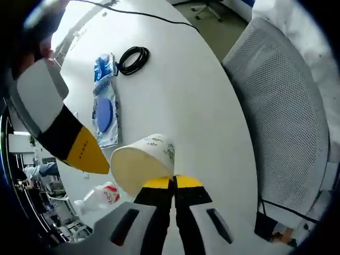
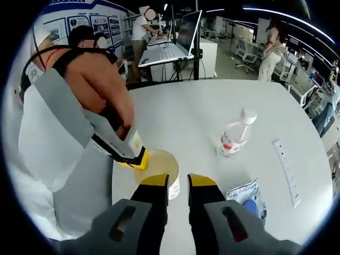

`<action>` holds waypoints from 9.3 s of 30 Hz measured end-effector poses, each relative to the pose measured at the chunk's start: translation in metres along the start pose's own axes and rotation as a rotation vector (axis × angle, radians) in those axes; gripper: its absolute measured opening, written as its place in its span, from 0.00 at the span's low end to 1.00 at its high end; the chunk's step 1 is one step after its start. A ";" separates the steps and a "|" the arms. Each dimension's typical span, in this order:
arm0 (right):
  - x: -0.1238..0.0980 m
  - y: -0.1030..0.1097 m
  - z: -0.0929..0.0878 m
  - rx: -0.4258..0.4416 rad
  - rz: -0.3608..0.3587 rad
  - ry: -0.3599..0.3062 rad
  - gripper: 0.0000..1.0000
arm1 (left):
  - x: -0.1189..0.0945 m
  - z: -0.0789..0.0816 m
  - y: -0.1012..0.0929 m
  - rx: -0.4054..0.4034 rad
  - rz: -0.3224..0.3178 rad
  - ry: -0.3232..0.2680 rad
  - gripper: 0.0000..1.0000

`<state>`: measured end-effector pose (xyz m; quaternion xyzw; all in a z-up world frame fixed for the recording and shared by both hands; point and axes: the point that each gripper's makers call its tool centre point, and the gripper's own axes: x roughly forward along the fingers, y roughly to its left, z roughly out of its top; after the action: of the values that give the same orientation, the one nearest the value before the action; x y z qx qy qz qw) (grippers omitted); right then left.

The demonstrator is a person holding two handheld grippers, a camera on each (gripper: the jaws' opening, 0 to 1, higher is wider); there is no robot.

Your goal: Arrange the tabletop items into an orderly group along one side of the table until the central work area is clear of visible clutter.

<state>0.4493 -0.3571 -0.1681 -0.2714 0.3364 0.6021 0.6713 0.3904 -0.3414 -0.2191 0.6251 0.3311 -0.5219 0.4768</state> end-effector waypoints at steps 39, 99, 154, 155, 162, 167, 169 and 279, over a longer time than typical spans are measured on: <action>0.014 0.014 -0.022 0.080 0.023 0.143 0.00 | -0.004 0.010 -0.002 0.046 0.016 0.063 0.02; -0.013 -0.111 -0.016 0.362 -0.188 -0.070 0.00 | -0.107 -0.067 0.052 -1.161 0.309 -0.890 0.53; 0.063 -0.167 -0.046 0.462 -0.190 0.041 0.00 | -0.070 -0.082 0.009 -1.284 0.256 -0.914 0.60; 0.063 -0.167 -0.046 0.465 -0.188 0.040 0.00 | -0.070 -0.082 0.008 -1.285 0.257 -0.914 0.60; 0.069 -0.172 -0.050 0.464 -0.184 0.046 0.00 | -0.067 -0.082 0.009 -1.290 0.252 -0.917 0.59; 0.072 -0.173 -0.050 0.466 -0.171 0.043 0.00 | -0.066 -0.082 0.010 -1.291 0.253 -0.928 0.58; 0.074 -0.173 -0.051 0.458 -0.174 0.051 0.00 | -0.066 -0.081 0.010 -1.292 0.251 -0.934 0.58; -0.197 -0.062 -0.139 0.552 -0.538 -0.394 0.61 | -0.106 -0.031 0.049 -1.111 0.278 -0.903 0.79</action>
<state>0.4836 -0.5947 -0.1044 -0.0396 0.2676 0.3332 0.9032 0.4205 -0.3190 -0.1039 0.0511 0.2357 -0.4184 0.8756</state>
